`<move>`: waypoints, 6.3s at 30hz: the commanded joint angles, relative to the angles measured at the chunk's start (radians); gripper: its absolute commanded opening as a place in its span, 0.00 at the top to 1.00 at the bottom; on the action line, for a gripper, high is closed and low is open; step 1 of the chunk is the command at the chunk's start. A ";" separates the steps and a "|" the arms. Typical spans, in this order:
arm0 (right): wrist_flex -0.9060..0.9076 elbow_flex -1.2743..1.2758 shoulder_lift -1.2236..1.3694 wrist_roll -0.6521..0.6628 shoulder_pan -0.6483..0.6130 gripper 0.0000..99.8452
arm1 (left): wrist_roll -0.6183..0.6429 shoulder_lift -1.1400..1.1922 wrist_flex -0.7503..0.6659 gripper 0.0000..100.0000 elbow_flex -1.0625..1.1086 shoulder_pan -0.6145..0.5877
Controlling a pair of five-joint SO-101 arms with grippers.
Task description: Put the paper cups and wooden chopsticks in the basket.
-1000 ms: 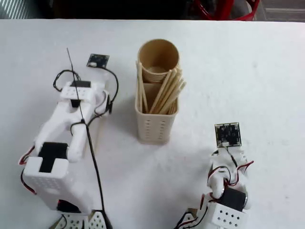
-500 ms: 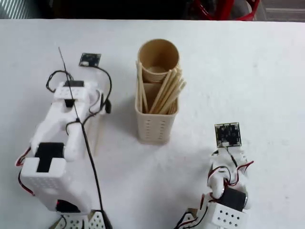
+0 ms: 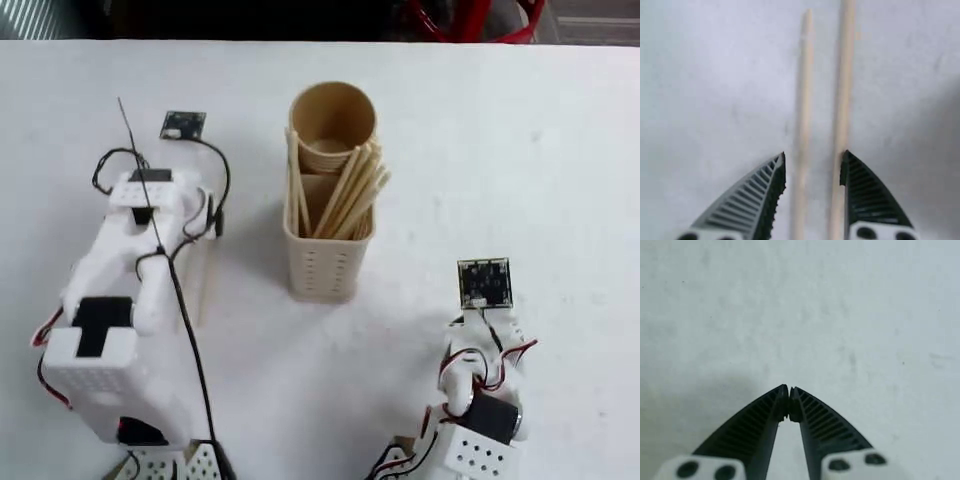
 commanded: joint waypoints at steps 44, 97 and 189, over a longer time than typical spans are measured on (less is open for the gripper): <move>0.005 0.009 -0.005 0.003 0.008 0.98 | -0.048 0.068 0.057 0.89 -0.120 0.024; 0.005 0.009 -0.004 0.003 0.008 0.98 | -0.049 0.068 0.083 0.83 -0.126 0.025; 0.005 0.009 -0.005 0.003 0.008 0.98 | -0.049 -1.050 -0.112 0.98 0.206 0.282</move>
